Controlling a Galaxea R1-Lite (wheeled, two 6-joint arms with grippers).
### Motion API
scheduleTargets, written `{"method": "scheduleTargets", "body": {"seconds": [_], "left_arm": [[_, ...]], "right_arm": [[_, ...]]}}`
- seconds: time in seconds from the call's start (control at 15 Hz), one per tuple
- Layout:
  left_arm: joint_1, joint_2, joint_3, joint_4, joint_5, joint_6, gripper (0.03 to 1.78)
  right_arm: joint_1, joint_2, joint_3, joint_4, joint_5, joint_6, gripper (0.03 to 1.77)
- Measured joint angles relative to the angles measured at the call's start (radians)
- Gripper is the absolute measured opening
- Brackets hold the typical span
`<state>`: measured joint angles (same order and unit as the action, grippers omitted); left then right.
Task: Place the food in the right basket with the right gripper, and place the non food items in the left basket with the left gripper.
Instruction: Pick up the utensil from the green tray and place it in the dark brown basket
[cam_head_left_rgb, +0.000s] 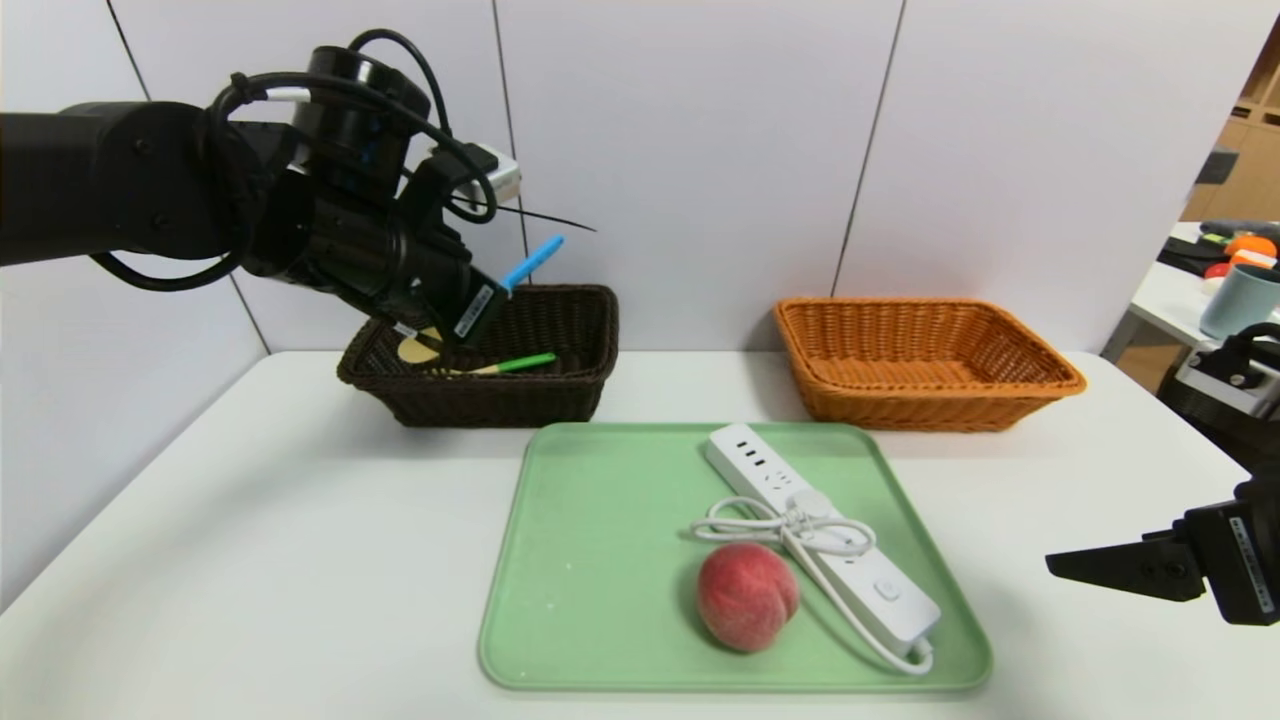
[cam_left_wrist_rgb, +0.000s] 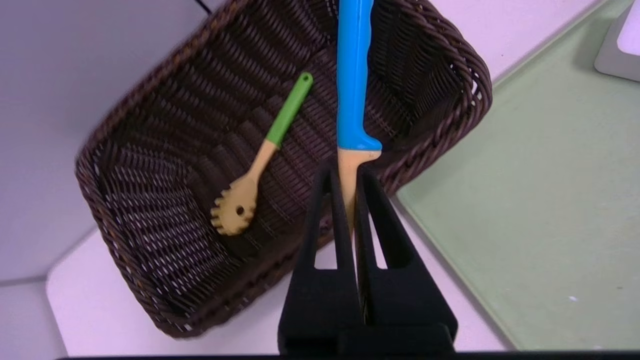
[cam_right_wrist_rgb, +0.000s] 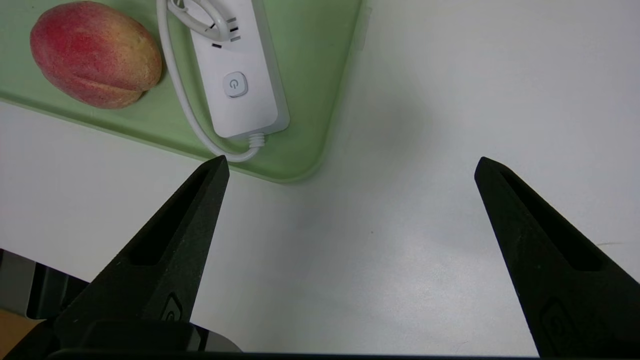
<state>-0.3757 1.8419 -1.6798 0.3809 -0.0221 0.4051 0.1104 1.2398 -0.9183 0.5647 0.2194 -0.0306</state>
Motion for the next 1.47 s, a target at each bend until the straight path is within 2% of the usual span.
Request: {"method": "scheduleTargets", "body": {"seconds": [0.2,0.33,0.53,0.67,0.93,1.47], "left_arm": [[0.044,0.020,0.000,-0.039,-0.061,0.180,0.08],[0.059,0.033,0.000,-0.040,-0.100,0.253,0.08],[0.084,0.058,0.000,-0.048,-0.120,0.354,0.08],[0.103,0.085,0.000,-0.090,-0.142,0.409,0.08],[0.133,0.146,-0.024,-0.161,-0.161,0.484,0.08],[0.158,0.250,-0.087,-0.154,-0.160,0.488,0.08]], "right_arm": [[0.000,0.002,0.001,-0.001,0.000,0.001,1.70],[0.000,0.004,0.001,-0.002,0.000,0.000,1.70],[0.000,0.004,0.012,-0.002,-0.001,0.000,1.70],[0.000,0.002,0.016,-0.002,-0.002,0.000,1.70],[0.000,0.001,0.021,-0.002,-0.003,0.001,1.70],[0.000,0.003,0.027,-0.003,-0.002,0.001,1.70]]}}
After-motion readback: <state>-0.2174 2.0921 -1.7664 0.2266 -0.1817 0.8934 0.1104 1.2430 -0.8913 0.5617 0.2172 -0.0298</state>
